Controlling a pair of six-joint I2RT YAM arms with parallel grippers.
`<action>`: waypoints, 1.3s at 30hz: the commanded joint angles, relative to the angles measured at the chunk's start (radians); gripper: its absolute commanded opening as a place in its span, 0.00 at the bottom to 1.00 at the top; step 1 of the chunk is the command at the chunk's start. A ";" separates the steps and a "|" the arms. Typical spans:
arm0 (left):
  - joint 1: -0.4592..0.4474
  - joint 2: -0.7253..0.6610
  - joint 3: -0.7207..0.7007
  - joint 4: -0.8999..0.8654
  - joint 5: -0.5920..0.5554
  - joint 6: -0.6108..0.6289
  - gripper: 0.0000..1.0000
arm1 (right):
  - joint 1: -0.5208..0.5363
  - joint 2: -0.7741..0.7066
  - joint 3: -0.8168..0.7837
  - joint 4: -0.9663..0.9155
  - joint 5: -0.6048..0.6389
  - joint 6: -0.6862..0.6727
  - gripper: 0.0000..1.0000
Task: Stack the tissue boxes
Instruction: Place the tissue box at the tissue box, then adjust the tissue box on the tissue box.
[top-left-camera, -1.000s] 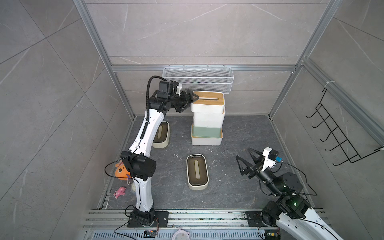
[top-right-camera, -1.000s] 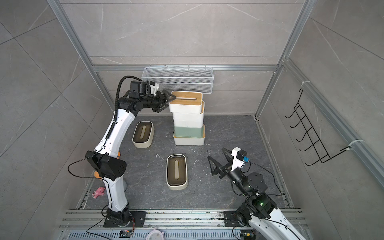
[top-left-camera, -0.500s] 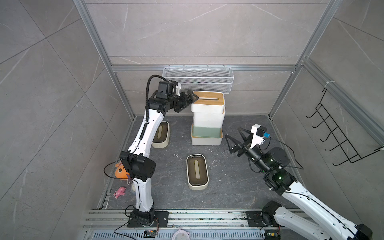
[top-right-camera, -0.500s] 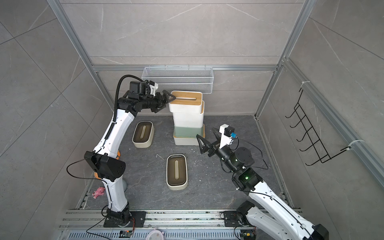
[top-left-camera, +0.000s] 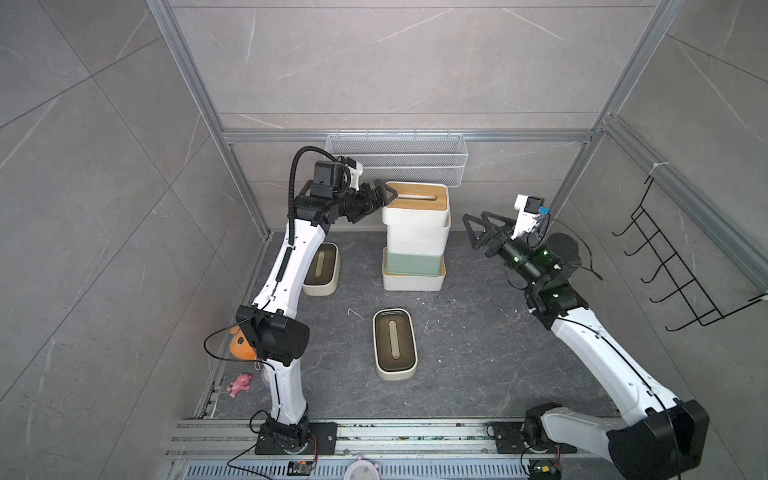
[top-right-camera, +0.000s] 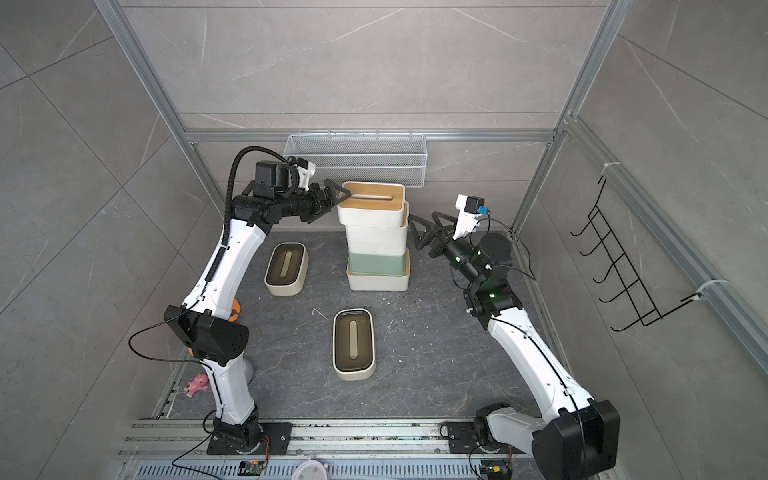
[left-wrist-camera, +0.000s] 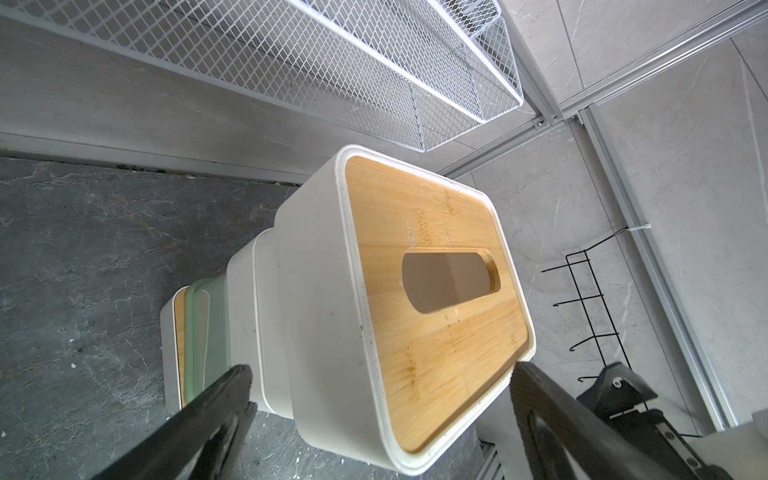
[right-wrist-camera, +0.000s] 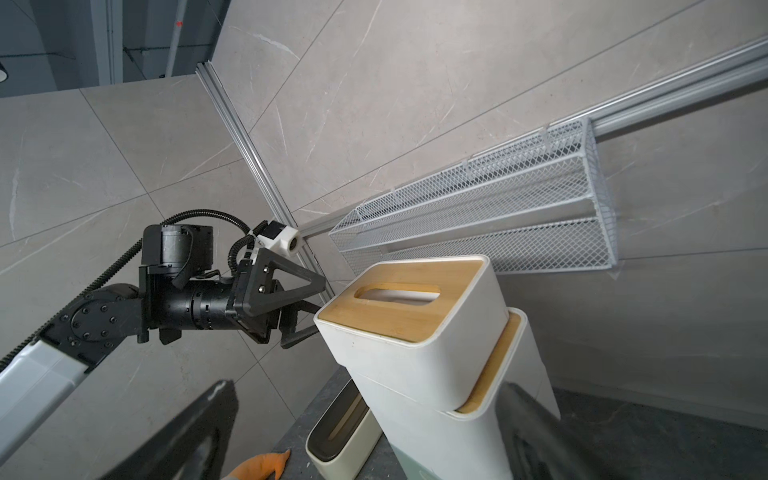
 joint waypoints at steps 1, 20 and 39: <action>0.004 -0.044 0.011 0.026 0.039 0.043 0.99 | -0.007 0.060 0.085 -0.062 -0.093 0.076 1.00; -0.021 0.021 0.097 0.033 0.100 0.029 0.99 | -0.009 0.214 0.245 -0.209 -0.146 0.124 1.00; -0.034 0.063 0.143 0.054 0.145 0.005 0.99 | -0.008 0.265 0.286 -0.263 -0.134 0.137 1.00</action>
